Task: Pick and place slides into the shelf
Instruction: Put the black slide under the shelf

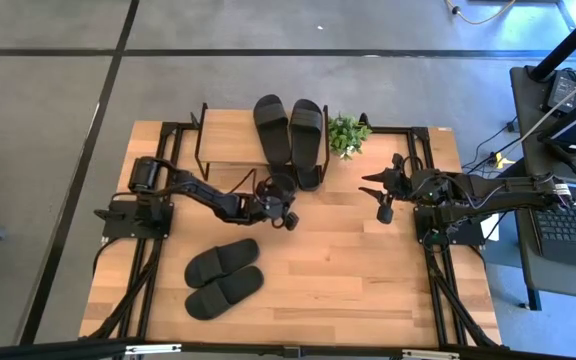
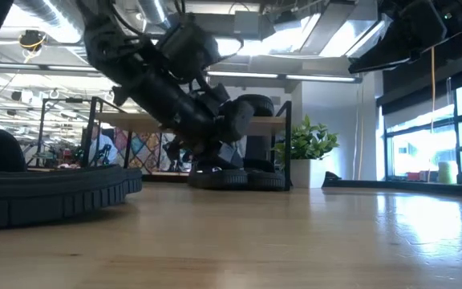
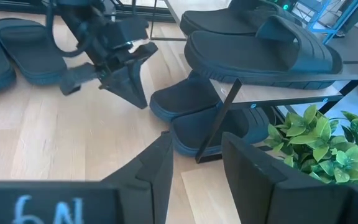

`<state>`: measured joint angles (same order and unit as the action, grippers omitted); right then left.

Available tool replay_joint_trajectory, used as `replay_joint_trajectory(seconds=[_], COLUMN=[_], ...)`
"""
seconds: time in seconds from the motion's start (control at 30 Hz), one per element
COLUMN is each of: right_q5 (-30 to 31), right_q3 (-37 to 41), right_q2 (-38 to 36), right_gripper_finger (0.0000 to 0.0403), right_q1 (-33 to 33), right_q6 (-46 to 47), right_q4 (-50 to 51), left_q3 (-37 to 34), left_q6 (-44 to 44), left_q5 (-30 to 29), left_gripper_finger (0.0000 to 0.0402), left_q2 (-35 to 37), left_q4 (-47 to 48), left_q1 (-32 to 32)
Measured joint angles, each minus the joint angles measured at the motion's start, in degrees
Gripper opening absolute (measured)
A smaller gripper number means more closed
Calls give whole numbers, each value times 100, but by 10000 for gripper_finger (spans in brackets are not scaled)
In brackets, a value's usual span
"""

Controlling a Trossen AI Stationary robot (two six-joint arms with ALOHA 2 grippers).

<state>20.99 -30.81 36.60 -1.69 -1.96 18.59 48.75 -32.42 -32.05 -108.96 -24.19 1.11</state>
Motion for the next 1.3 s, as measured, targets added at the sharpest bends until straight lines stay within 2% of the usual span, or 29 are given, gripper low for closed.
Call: replay_joint_trajectory(seconds=[0.2, 0.4, 0.63, 0.83, 1.03, 1.3], right_q5=[0, 0, 0, 0, 0, 0], right_q3=[0, 0, 0, 0, 0, 0], right_q2=[0, 0, 0, 0, 0, 0], right_gripper_finger=[138, 138, 138, 138, 138, 138], right_q1=[0, 0, 0, 0, 0, 0], right_q6=[-115, -131, -131, -142, -140, -137], right_q4=[20, 48, 51, 55, 55, 57], left_q3=[7, 7, 7, 7, 7, 7], left_q6=[-42, -16, -128, -152, -149, -153], left_q5=[18, -343, -435, -498, -899, -949], left_gripper_finger=[0, 0, 0, 0, 0, 0], left_q2=[-233, -233, -233, -233, -233, -233], left_q4=[-105, -93, 241, 254, 273, 274], left_q1=[-118, -121, -154, -154, -161, -161])
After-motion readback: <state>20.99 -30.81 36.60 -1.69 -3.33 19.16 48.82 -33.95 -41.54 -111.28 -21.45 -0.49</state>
